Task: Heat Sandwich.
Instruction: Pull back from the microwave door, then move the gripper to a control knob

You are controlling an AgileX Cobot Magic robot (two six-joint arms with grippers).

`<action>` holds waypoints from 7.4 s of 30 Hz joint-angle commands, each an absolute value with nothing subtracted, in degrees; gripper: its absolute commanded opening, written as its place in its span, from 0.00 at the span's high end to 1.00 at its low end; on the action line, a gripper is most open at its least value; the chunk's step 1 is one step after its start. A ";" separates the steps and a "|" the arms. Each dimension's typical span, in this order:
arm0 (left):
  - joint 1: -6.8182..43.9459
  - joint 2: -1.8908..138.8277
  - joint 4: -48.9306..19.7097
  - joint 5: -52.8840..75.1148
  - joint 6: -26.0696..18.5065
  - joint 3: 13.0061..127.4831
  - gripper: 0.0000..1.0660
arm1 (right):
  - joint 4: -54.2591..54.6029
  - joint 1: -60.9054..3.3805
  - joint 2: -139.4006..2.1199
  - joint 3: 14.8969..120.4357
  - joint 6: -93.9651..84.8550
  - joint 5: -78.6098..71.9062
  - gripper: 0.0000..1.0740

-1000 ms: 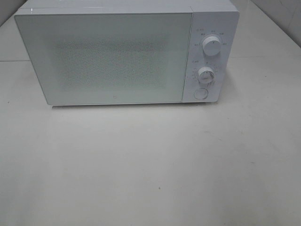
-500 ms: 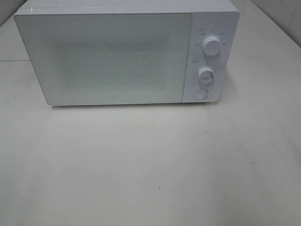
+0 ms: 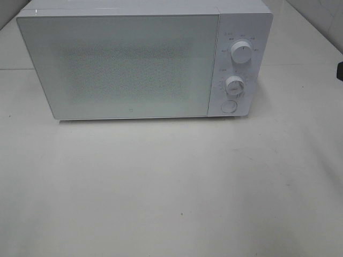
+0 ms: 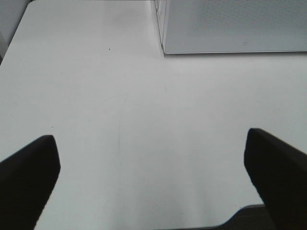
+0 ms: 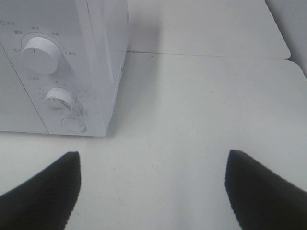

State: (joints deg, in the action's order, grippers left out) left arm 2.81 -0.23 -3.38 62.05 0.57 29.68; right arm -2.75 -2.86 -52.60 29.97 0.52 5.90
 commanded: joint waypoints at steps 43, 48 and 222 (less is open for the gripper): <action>2.58 -1.20 -3.95 61.31 0.57 29.62 0.06 | 36.38 -33.63 -88.41 14.84 -16.27 -70.59 0.29; 2.58 -1.20 -3.95 61.31 0.57 29.62 0.06 | 41.14 -37.82 -91.62 15.41 -16.27 -74.60 0.29; 2.58 -1.20 -3.95 61.31 0.57 29.62 0.06 | 36.61 -33.52 -115.97 42.80 80.10 -72.54 0.29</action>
State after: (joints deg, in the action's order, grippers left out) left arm 2.81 -0.23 -3.44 62.05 0.57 29.68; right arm 38.22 -33.63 -116.71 42.17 81.02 -67.32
